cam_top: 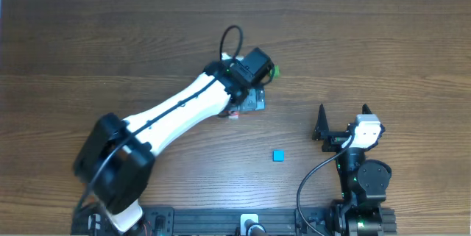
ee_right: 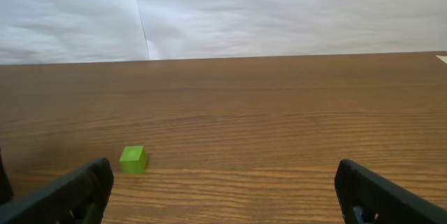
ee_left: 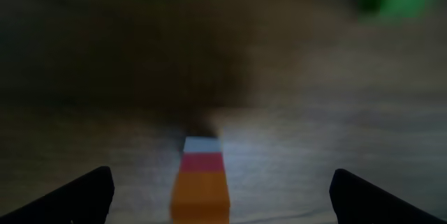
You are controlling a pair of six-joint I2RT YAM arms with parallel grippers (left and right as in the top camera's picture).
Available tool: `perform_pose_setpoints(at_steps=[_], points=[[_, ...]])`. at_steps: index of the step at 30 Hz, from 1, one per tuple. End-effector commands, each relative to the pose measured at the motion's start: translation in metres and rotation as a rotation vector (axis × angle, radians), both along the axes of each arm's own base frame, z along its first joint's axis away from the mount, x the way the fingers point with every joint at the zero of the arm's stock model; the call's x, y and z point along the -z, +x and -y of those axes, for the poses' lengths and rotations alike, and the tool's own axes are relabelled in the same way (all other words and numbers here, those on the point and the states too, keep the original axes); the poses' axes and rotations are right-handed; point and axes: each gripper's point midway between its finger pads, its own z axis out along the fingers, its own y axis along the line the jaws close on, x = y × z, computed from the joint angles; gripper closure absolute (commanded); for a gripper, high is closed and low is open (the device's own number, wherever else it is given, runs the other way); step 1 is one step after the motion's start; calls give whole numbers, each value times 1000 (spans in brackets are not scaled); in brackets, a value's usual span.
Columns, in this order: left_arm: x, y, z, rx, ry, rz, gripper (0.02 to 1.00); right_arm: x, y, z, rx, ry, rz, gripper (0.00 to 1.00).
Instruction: Stack Cubes
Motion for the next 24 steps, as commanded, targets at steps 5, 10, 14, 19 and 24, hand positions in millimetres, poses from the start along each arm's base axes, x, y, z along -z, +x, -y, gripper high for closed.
perform_pose_setpoints(at_steps=[5, 10, 14, 19, 24], points=[[-174, 53, -90, -224, -106, 514, 20, 2, 0, 2, 8, -9, 1, 7], [-231, 61, -146, -247, -184, 740, 20, 2, 0, 2, 8, -8, 1, 7], [-246, 59, -189, -220, -267, 900, 20, 2, 0, 2, 8, -8, 1, 9], [-243, 29, -239, -223, -213, 1100, 23, 2, 0, 2, 8, -9, 1, 7], [-221, -11, -265, -182, -47, 1201, 23, 2, 0, 2, 8, -9, 1, 7]])
